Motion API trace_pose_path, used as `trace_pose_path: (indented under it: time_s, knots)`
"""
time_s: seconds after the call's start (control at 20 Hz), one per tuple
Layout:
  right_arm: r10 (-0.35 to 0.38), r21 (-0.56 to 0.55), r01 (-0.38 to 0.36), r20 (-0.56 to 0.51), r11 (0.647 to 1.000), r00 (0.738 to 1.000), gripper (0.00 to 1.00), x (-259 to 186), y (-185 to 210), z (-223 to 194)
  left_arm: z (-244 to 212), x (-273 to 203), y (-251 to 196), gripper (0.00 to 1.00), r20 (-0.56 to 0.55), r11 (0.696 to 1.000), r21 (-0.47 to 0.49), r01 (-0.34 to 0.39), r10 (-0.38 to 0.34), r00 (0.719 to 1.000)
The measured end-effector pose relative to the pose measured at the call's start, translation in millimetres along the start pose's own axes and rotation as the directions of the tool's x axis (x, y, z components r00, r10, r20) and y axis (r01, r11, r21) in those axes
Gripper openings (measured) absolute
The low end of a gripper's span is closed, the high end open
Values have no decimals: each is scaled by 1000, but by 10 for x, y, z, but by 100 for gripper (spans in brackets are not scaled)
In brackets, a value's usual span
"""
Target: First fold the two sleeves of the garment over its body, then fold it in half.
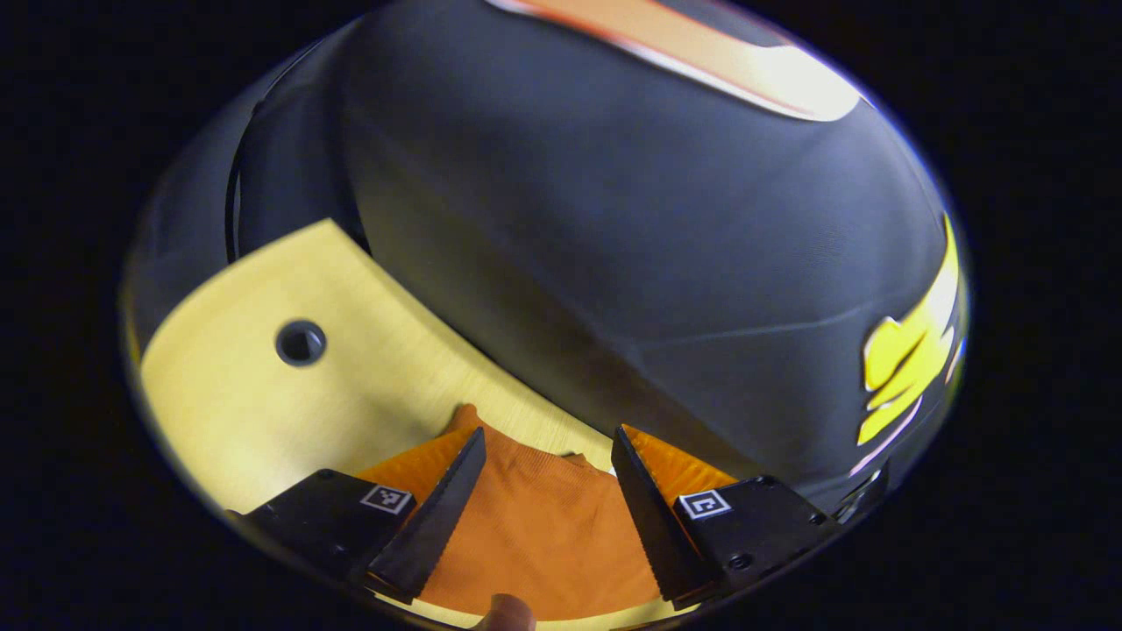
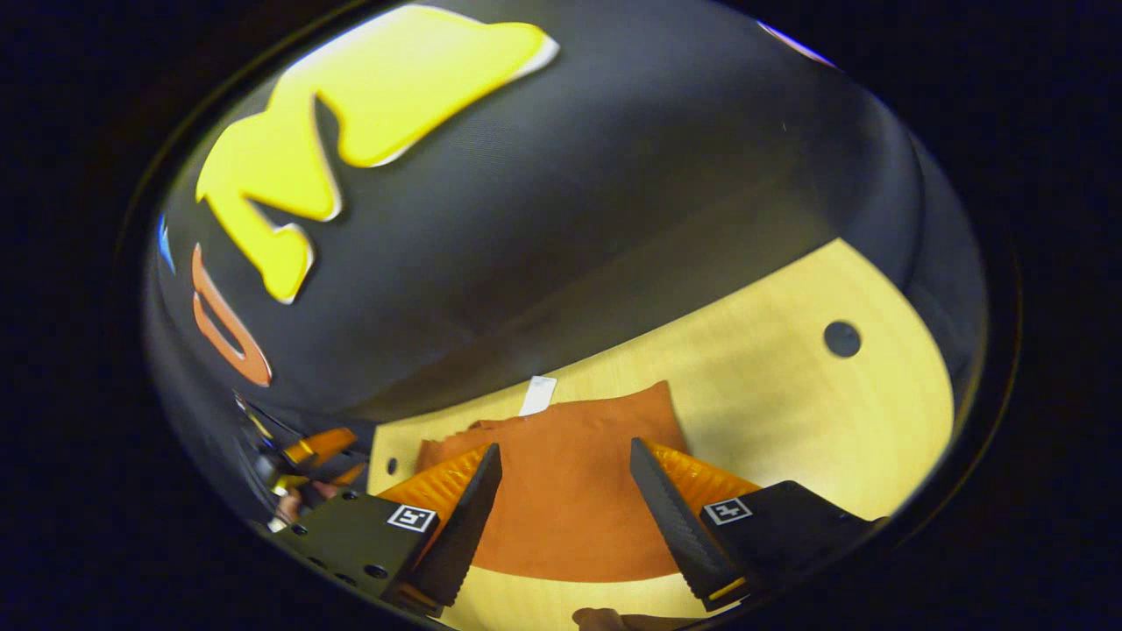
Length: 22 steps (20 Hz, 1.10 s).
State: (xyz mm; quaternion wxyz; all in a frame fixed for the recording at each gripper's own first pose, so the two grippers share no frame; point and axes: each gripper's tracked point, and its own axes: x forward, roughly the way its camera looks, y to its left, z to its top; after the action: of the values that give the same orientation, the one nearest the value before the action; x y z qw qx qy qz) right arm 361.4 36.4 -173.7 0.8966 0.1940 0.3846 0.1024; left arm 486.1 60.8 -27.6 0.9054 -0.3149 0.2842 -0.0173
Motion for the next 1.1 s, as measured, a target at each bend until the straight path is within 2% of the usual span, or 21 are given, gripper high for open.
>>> trace_pose_path:
  time_s: [0.15,0.25,0.35,0.5,0.6,0.65,0.75,0.95,1.05,1.1]
  knots:
    - [-46,-115,57,95,992,994,95,-325,174,70,7,-586,-254,98,79,988,152,-29,18,997]
    - [-55,-190,84,156,978,986,96,-572,314,73,-76,-988,-413,98,134,961,271,-46,10,991]
    - [-65,-258,118,208,959,976,96,-885,451,36,-193,-1354,-477,99,200,935,343,-89,20,980]
    - [-60,-352,163,286,922,956,96,-1177,676,-92,-435,-1827,-657,98,229,922,380,-79,-11,973]
    - [-56,-399,196,336,896,940,93,-1370,754,-293,-591,-2111,-637,99,263,912,394,-112,5,965]
    - [-56,-421,219,365,880,929,97,-1513,746,-357,-642,-2259,-647,98,283,910,396,-121,4,959]
    - [-77,-438,277,421,855,904,97,-1778,674,-533,-740,-2546,-652,99,329,893,424,-151,4,944]
    - [-103,-440,340,480,831,871,94,-2173,614,-1019,-1028,-3047,-720,98,400,852,481,-208,-2,916]
    - [-114,-425,351,490,835,864,95,-2313,586,-1220,-1254,-3201,-791,98,399,858,473,-201,-5,917]
    - [-95,-432,330,482,839,871,94,-2345,627,-1308,-1361,-3251,-844,98,387,859,479,-182,-20,922]
